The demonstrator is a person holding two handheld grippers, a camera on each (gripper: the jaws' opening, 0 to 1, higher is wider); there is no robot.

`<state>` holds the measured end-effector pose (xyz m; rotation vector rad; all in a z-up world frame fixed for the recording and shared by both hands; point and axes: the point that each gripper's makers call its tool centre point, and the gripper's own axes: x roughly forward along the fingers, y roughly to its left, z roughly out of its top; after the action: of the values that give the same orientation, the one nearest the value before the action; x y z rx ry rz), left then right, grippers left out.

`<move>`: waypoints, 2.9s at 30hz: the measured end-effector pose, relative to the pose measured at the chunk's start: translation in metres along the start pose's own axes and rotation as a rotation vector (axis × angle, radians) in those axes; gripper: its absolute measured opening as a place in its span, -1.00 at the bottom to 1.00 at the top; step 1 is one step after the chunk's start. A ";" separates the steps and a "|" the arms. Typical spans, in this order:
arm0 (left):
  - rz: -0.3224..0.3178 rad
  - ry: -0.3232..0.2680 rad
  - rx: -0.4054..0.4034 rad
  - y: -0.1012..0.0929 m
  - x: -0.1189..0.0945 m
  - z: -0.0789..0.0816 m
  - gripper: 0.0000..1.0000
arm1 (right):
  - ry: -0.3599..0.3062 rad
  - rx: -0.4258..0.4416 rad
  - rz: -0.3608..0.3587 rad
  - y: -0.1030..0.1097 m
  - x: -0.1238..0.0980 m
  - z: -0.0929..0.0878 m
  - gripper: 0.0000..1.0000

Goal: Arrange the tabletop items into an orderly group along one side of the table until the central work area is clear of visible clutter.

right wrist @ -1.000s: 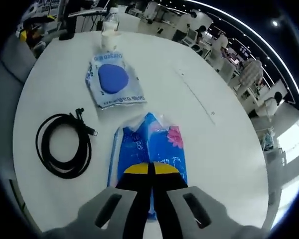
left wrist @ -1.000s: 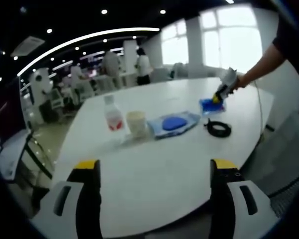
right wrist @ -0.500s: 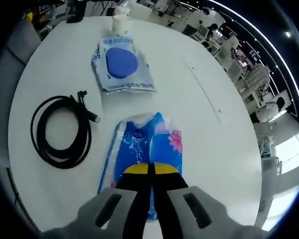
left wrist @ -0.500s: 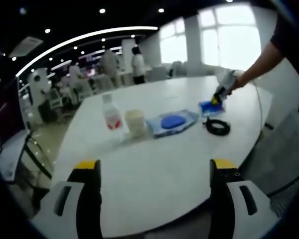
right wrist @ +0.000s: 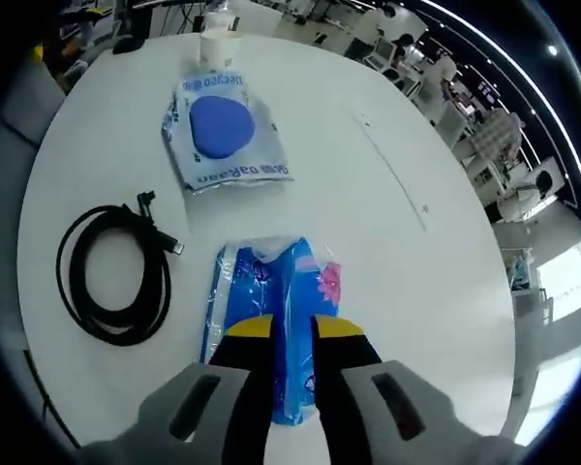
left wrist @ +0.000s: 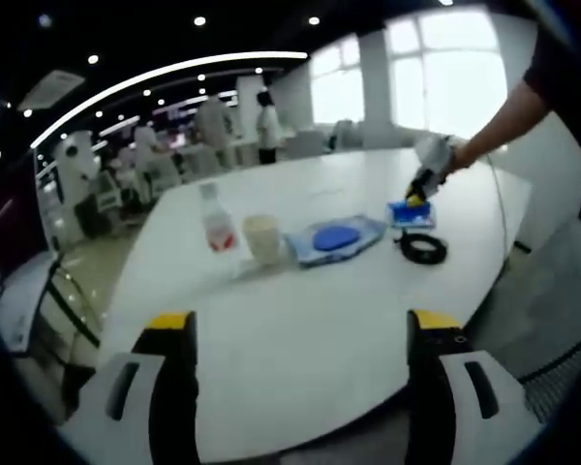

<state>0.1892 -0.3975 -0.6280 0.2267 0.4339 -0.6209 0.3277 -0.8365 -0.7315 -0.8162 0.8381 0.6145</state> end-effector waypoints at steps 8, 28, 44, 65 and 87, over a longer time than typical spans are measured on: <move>0.001 0.001 -0.001 0.000 0.000 0.000 0.71 | 0.091 0.019 0.036 0.004 0.011 -0.004 -0.66; 0.003 -0.003 -0.006 0.000 -0.001 0.001 0.70 | 0.141 -0.157 0.079 0.012 0.013 -0.005 -1.00; 0.006 0.002 -0.005 0.001 -0.001 0.000 0.69 | 0.077 -0.406 0.073 0.015 0.016 0.025 -1.00; 0.005 0.011 -0.004 0.001 0.000 -0.002 0.68 | 0.089 -0.445 0.085 0.019 0.026 0.030 -1.00; -0.014 -0.014 -0.012 0.000 0.002 0.001 0.69 | -0.002 -0.202 -0.044 0.010 0.003 0.043 -0.43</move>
<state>0.1906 -0.3989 -0.6276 0.2079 0.4261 -0.6331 0.3385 -0.7956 -0.7201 -1.0148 0.7619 0.6681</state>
